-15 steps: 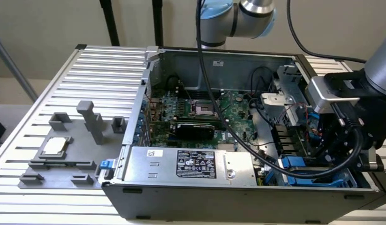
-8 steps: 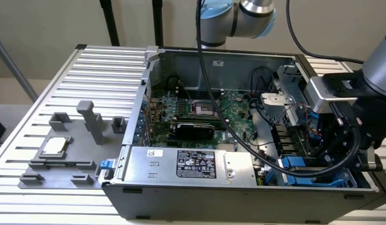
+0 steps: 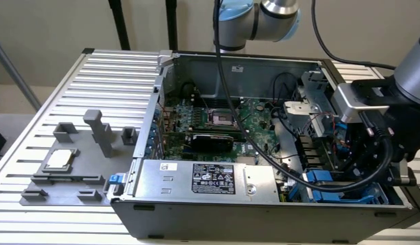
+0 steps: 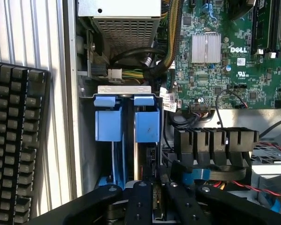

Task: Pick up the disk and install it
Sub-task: 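Insert the first disk wire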

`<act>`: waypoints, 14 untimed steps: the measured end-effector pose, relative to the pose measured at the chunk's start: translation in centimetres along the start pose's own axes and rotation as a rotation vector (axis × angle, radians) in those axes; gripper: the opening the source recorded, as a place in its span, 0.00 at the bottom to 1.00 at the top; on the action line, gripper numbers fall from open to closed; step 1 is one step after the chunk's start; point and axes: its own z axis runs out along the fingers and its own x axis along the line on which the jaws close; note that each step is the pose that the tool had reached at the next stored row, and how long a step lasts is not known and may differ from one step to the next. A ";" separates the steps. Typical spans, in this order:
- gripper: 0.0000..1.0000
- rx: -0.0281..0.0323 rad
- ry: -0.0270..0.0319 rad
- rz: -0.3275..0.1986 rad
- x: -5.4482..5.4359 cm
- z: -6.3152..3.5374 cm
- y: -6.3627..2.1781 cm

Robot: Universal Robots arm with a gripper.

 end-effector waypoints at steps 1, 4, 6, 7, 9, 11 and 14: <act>0.16 0.0000 0.0003 0.000 0.0 0.01 -0.01; 0.16 0.0001 0.0023 0.000 0.0 0.04 -0.03; 0.16 0.0001 0.0038 0.000 0.0 0.06 -0.03; 0.16 0.0001 0.0042 0.000 0.0 0.07 -0.03; 0.18 0.0005 0.0034 0.000 0.0 0.12 -0.03; 0.24 0.0001 0.0040 0.000 0.0 0.06 -0.03; 0.31 0.0002 0.0043 0.000 0.0 -0.40 -0.04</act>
